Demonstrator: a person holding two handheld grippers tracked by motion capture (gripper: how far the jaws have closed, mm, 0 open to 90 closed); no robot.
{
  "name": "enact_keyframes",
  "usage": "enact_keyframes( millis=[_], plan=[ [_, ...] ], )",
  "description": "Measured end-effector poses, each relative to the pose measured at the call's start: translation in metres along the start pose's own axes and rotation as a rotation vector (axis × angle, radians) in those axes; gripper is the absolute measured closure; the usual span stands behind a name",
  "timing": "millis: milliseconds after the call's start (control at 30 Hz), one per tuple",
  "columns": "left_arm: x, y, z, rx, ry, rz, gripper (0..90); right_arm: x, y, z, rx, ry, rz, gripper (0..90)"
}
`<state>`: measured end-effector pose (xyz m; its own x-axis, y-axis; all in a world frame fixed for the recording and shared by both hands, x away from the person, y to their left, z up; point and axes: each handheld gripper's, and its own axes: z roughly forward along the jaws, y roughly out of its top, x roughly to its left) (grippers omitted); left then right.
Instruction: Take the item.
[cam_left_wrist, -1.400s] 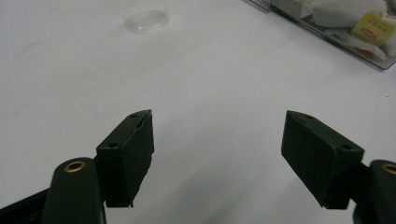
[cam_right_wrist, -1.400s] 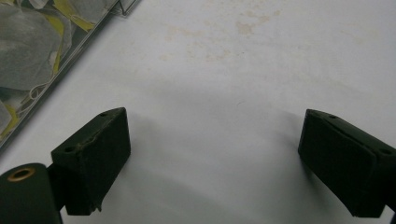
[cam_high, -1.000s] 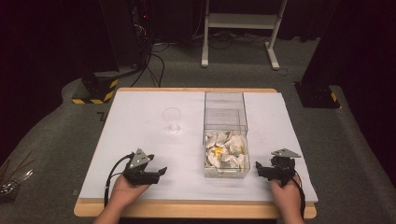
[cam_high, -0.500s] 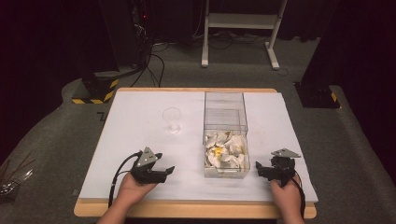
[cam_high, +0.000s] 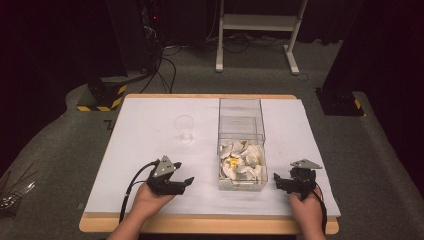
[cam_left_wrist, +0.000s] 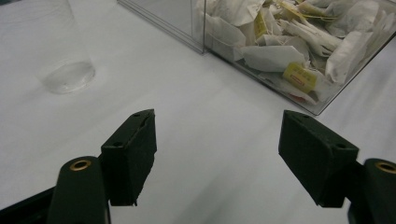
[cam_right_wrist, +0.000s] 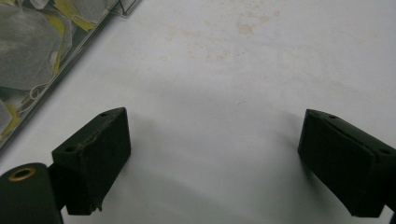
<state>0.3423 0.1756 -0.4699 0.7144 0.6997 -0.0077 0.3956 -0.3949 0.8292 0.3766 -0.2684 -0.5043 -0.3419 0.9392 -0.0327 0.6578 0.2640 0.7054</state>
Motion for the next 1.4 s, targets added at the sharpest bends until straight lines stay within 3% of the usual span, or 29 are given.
enact_keyframes(
  millis=[433, 767, 1133, 1400],
  plan=[
    [-0.011, 0.015, 0.005, -0.02, -0.045, 0.023, 27.9, 0.0, 0.0, 0.0, -0.001, 0.001, -0.001, 9.5],
    [-0.017, 0.043, 0.003, -0.074, -0.076, 0.043, 27.9, 0.0, 0.0, 0.0, -0.001, 0.0, -0.002, 9.6],
    [-0.033, 0.071, 0.014, -0.076, -0.116, 0.107, 28.1, 0.0, 0.0, 0.0, -0.002, 0.001, -0.003, 9.7],
    [-0.039, 0.082, 0.024, -0.066, -0.155, 0.114, 28.1, 0.0, 0.0, 0.0, -0.003, 0.001, -0.006, 9.9]
  ],
)
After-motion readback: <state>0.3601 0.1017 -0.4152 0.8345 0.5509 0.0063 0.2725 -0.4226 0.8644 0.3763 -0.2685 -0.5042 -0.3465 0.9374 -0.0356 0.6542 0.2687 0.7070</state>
